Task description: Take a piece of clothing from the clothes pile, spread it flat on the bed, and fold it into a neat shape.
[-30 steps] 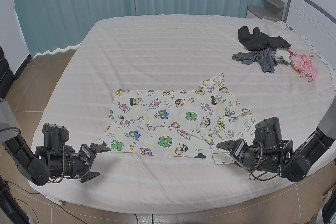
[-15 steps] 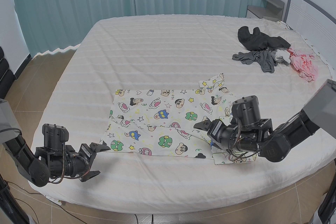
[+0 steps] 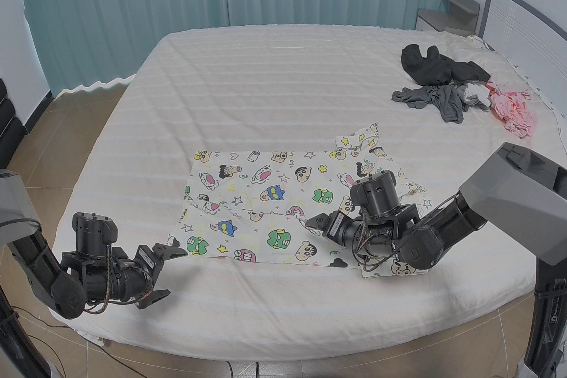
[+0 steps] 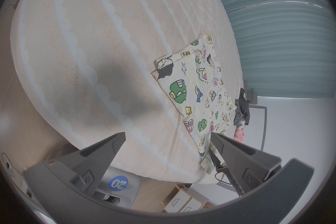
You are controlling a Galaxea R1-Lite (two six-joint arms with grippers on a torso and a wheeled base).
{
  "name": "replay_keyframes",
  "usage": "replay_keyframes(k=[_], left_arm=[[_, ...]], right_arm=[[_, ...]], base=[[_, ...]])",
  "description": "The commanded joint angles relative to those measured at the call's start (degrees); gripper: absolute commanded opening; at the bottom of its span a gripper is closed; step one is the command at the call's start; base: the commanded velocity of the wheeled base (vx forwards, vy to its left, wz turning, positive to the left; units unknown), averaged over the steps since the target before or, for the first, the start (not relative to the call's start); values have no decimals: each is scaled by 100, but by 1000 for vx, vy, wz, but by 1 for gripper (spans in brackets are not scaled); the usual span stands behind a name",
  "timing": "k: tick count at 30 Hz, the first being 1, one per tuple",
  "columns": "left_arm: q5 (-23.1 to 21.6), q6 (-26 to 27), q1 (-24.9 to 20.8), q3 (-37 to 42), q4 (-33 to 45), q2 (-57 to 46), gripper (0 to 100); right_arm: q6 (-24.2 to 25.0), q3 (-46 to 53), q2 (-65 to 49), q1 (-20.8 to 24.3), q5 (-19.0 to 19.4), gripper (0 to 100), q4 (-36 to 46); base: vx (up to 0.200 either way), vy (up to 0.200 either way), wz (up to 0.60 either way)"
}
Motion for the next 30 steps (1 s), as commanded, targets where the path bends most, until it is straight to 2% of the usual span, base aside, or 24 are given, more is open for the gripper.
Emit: replay_keyframes(k=[1,6,9,14,22,29,30], left_arm=[[1,-2,-2,3,3,16,100],[1,-11,-2,3,3,16,100],[1,-2,-10,3,-15,51,100],[1,-2,-2,3,-15,51,100],[1,-2,-2,3,-15,69,100],[1,-2,-2,3,-15,78,100],[1,-2,-2,3,-15,78,100]], right_arm=[[-123,-355,345,-9,-243,100,58],[-474,-584,451,-18,-612,100,5],[-553,-707,442,-18,-691,100,-4],[-773,-865,459,-27,-700,100,-30],[-852,-988,442,-80,-691,100,-30],[-738,-777,37,-89,-665,100,-109],[-685,-514,-314,-168,-603,100,-109]], base=[[0,0,0],[0,0,0],[0,0,0],[0,0,0],[0,0,0],[0,0,0],[0,0,0]])
